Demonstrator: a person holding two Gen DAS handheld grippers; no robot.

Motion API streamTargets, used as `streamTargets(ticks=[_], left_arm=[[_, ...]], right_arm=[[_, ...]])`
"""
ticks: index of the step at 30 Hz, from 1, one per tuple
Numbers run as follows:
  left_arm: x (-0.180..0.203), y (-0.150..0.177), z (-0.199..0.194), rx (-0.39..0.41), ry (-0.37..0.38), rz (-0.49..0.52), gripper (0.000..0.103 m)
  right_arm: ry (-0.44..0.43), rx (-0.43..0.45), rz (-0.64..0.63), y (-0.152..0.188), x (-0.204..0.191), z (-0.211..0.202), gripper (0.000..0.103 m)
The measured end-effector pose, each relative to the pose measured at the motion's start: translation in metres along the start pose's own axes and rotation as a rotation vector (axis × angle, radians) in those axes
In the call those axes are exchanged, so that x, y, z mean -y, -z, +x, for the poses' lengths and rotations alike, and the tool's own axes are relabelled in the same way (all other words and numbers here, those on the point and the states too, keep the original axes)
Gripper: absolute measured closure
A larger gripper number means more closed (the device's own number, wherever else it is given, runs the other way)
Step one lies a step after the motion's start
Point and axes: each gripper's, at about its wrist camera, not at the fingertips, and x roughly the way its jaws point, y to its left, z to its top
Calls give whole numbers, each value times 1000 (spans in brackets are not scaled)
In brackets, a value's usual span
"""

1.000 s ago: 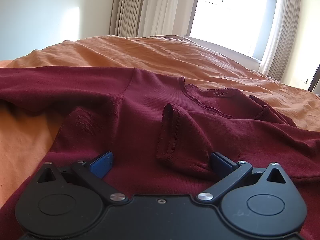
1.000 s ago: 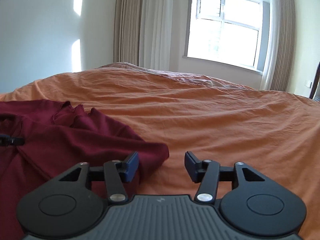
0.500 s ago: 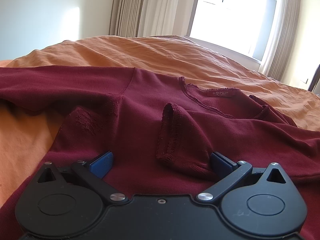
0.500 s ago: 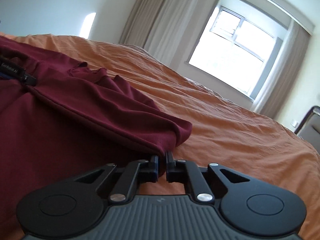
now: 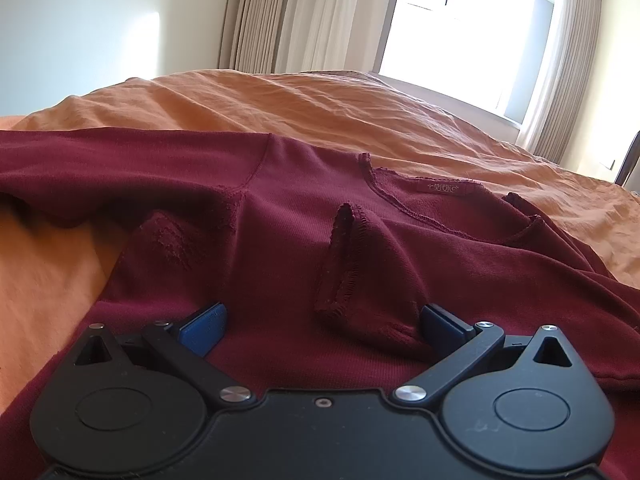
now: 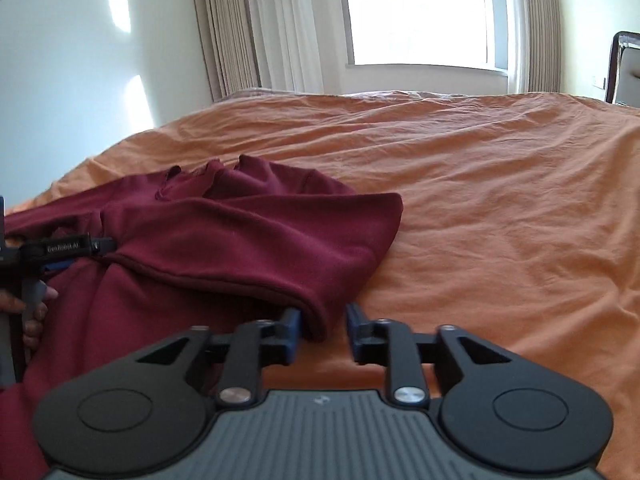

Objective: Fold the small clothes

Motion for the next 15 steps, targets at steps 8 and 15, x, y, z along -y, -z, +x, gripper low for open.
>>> streamTargets(ticks=[8,15], left_arm=[[0,0,0,2,0,1,0],[0,0,1,1,0,1,0]], right_arm=[[-63,63,208,-31,49,16,19],[6,-24,305,-51,74,92,79]])
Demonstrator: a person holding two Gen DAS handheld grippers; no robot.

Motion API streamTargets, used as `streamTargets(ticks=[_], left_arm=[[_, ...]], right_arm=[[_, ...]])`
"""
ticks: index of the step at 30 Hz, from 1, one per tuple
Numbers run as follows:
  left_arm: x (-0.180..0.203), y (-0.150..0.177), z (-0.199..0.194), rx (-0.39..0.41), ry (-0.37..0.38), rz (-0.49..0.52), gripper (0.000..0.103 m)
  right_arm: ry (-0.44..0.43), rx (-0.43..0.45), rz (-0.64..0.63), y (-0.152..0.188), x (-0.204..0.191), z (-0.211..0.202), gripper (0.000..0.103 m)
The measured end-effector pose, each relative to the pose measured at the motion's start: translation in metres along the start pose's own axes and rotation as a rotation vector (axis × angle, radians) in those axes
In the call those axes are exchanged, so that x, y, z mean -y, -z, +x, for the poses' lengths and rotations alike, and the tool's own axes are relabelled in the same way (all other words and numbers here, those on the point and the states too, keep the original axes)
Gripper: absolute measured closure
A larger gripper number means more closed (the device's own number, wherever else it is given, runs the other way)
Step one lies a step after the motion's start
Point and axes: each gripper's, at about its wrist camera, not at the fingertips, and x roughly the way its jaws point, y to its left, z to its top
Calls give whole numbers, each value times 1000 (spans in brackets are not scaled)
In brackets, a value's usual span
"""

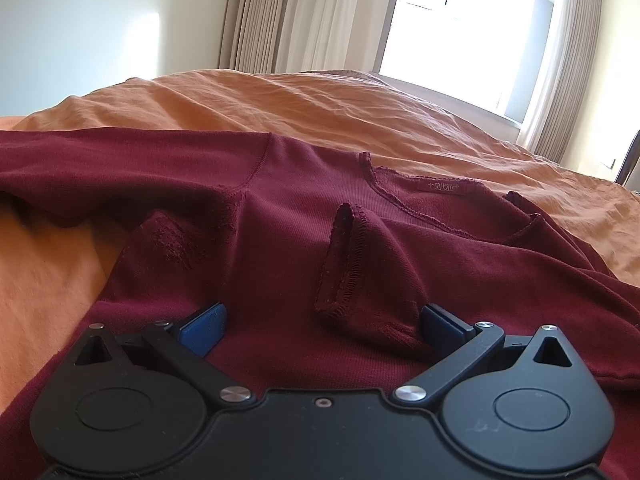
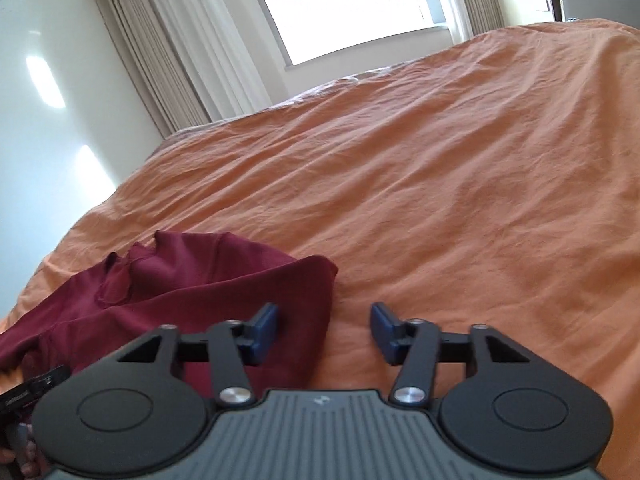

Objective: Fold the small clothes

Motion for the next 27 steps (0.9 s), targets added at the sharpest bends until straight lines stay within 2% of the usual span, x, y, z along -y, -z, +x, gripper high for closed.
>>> streamTargets(ticks=[1,3,5,7,8,9,10,13,14,15,16,18,20,22,24,25,26,27], left_arm=[[0,0,0,0,0,0,0],[0,0,0,0,0,1,0],[0,0,0,1,1,2,0],[1,1,0,1,2,5,0],[2,1,0,1,-1,7,0],[2,1,0,0,-3,7,0],[1,1,0,0,-2,6,0],[1,1,0,0,-3,7,0],[1,1,0,0,-3,7,0],[1,1,1,0,-2,6,0],[1,1,0,0,-3,7,0],[2,2,0,0,-3,7,0],[2,2,0,0,-3,8,0],[2,2,0,0,-4,8,0],[2,2,0,1,-5,9,0],[2,1,0,1,-4,9,0],[2,2,0,1,-4,8,0],[2,1,0,1,-3,8,0]], right_arm=[[-15,-4,11,-4,3,6,94],[-8,40,11,-8,1,4,96],[20,145,-74,-15,-8,-9,98],[77,213,-163,-19,-20,-18,103],[163,268,-231,-20,-27,-20,103],[211,299,-282,-20,-29,-20,103],[218,305,-305,-22,-28,-19,103],[134,174,-199,-24,-10,-7,102],[109,142,-170,-19,-4,-7,100],[86,124,-152,-13,-1,-9,92],[46,108,-133,-4,2,-14,75],[-19,95,-75,10,8,-29,52],[-88,84,-22,22,13,-44,48],[-157,66,15,33,14,-52,35],[-217,10,50,41,14,-48,33],[-227,-8,64,44,14,-45,42],[-221,-18,66,48,13,-43,55],[-219,-24,56,50,12,-42,90]])
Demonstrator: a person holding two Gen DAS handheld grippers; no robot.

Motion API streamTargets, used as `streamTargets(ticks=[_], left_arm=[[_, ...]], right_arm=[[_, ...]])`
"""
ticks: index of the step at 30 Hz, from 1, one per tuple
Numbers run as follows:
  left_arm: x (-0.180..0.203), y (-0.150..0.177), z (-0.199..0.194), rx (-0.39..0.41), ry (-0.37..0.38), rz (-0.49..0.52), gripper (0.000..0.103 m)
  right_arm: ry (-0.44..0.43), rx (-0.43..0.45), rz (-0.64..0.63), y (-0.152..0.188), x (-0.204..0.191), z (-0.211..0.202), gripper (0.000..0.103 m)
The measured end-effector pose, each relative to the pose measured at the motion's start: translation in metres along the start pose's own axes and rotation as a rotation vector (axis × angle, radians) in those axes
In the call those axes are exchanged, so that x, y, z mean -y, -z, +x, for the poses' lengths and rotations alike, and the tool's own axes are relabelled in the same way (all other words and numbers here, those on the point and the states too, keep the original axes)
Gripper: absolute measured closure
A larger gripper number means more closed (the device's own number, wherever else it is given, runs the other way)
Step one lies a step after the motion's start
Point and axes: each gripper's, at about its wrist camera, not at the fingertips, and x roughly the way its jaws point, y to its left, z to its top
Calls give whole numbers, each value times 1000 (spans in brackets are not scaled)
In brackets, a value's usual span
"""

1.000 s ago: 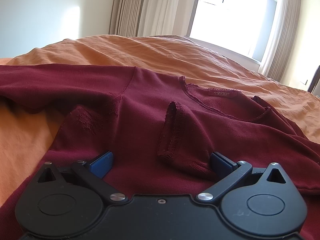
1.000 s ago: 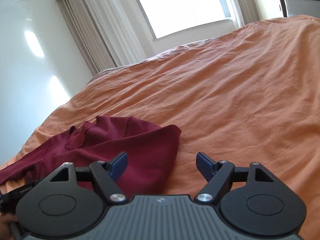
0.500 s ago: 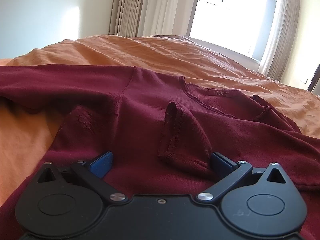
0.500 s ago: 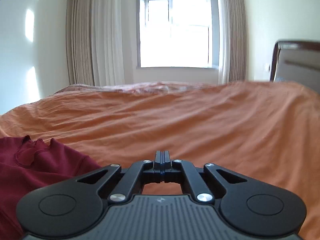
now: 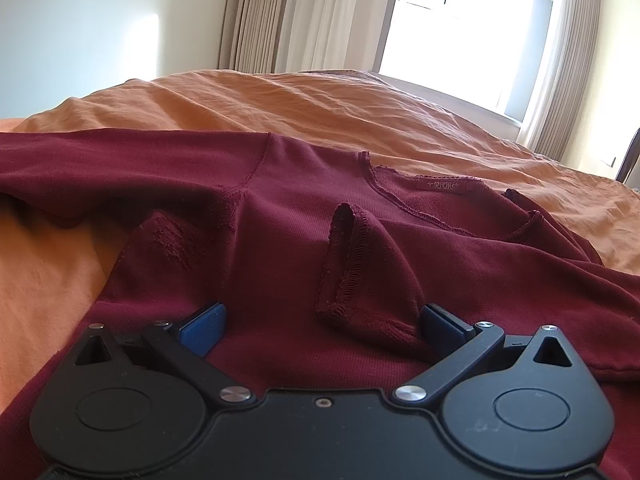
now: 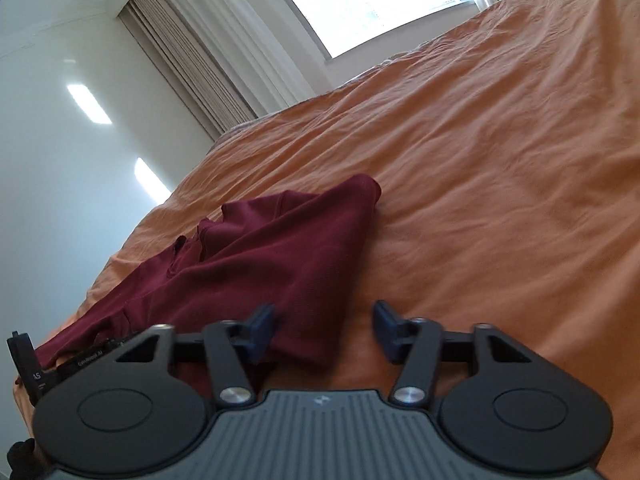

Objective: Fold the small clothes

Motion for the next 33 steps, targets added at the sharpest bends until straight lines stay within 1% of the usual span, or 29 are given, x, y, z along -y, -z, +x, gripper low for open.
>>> streamTargets(ticks=[2,4,5,6,8,9,10,11,12,13,15,16,18,20,21,23,26,28,30,32,33], left_arm=[[0,0,0,1,1,-1,0],[0,0,0,1,2,-1,0],[0,0,0,1,2,0,0],[0,1,-1,2,1,0,0],[0,1,-1,2,2,0,0],[0,1,-1,1,2,-1,0],[0,0,-1,-1,3,-3,0],[-1,-1,-1,-8,10,-12,0],[-3,-5,-3,-21,20,-28,0],[-6,-9,-5,-39,34,-43,0],[-13,-18,-13,-73,70,-77,0],[-17,-22,-19,-86,83,-94,0],[-27,-29,-32,-84,104,-132,0],[-42,-36,-51,-64,114,-164,0],[-51,-38,-60,-52,105,-163,0],[-72,-44,-79,-24,41,-155,0],[-115,-51,-105,28,-69,-135,0],[-152,-55,-120,62,-183,-144,0],[-194,-58,-130,62,-298,-195,0],[-233,-59,-139,70,-373,-271,0],[-248,-60,-142,80,-397,-303,0]], right_arm=[[12,10,1,3,-5,0,93],[68,42,-47,7,-13,-5,95],[108,36,-90,10,-20,-3,95],[130,25,-118,12,-25,0,96],[163,3,-167,17,-32,4,93],[164,10,-172,16,-34,3,87],[163,19,-165,16,-34,0,75],[163,27,-156,15,-35,-4,66],[158,37,-154,15,-35,-8,47],[151,49,-159,17,-36,-13,32],[149,76,-189,22,-43,-24,22],[152,87,-212,25,-47,-29,15],[154,123,-259,31,-61,-39,5],[119,144,-304,37,-75,-45,1],[98,152,-325,40,-82,-48,0],[60,159,-362,50,-97,-54,0],[4,135,-390,65,-115,-58,0],[-25,124,-414,77,-124,-62,0],[-34,118,-442,89,-131,-64,0],[-27,115,-473,100,-137,-65,0],[-14,112,-484,104,-139,-65,0]])
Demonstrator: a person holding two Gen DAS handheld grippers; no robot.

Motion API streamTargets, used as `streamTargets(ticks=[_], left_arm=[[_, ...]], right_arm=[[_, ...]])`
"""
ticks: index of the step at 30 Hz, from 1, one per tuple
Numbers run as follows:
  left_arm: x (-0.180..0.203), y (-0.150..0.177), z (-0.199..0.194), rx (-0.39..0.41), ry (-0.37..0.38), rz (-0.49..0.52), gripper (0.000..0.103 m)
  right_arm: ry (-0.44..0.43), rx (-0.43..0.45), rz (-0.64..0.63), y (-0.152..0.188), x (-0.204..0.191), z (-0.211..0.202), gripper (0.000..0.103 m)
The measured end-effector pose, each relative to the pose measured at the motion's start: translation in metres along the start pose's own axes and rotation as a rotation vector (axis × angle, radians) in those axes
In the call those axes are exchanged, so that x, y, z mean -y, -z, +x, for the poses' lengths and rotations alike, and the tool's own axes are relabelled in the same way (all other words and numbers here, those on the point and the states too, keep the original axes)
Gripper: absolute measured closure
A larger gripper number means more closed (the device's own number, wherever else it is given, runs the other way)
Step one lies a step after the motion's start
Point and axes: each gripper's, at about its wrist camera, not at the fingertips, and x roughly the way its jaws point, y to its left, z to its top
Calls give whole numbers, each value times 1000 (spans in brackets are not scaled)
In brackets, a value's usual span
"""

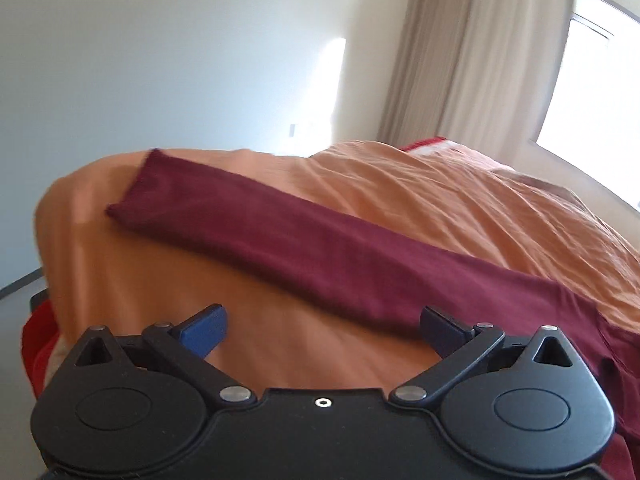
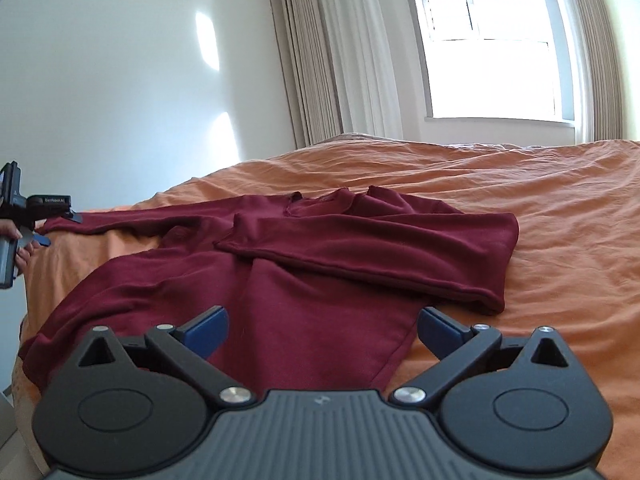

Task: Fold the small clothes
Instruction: 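Move the left gripper to the other sleeve cuff and close on it, then lift the sleeve with the left gripper, lay it across the body, release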

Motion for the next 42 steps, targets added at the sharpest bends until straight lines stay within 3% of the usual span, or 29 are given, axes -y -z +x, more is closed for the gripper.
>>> streamTargets(ticks=[4,10,14,18,22,24,26,28,35,39,42], left_arm=[[-46,-20,13,11,-71,-138,0],[-60,-29,19,54,-94,-284,2],[-57,-29,18,112,-139,-353,20],[-66,-29,13,179,-91,-468,38],[-70,-33,16,184,-100,-495,71],[-70,-34,16,189,-107,-497,79],[-68,-34,9,201,-117,-487,92],[-63,-36,2,214,-123,-458,97],[-10,-55,-18,312,-88,-294,99],[48,-65,-37,402,-54,-133,99],[97,-65,-53,463,24,-2,99]], right_arm=[[22,-32,-5,7,-7,7,0],[43,-34,58,9,-3,16,0],[46,-38,66,11,0,16,0],[46,-53,65,15,1,16,0],[46,-52,76,17,3,16,0],[46,-49,82,17,4,16,0],[45,-48,84,17,5,15,0],[39,-45,82,17,5,15,0],[48,-5,101,16,8,9,0],[72,29,114,16,13,2,0],[85,47,114,15,19,-4,0]])
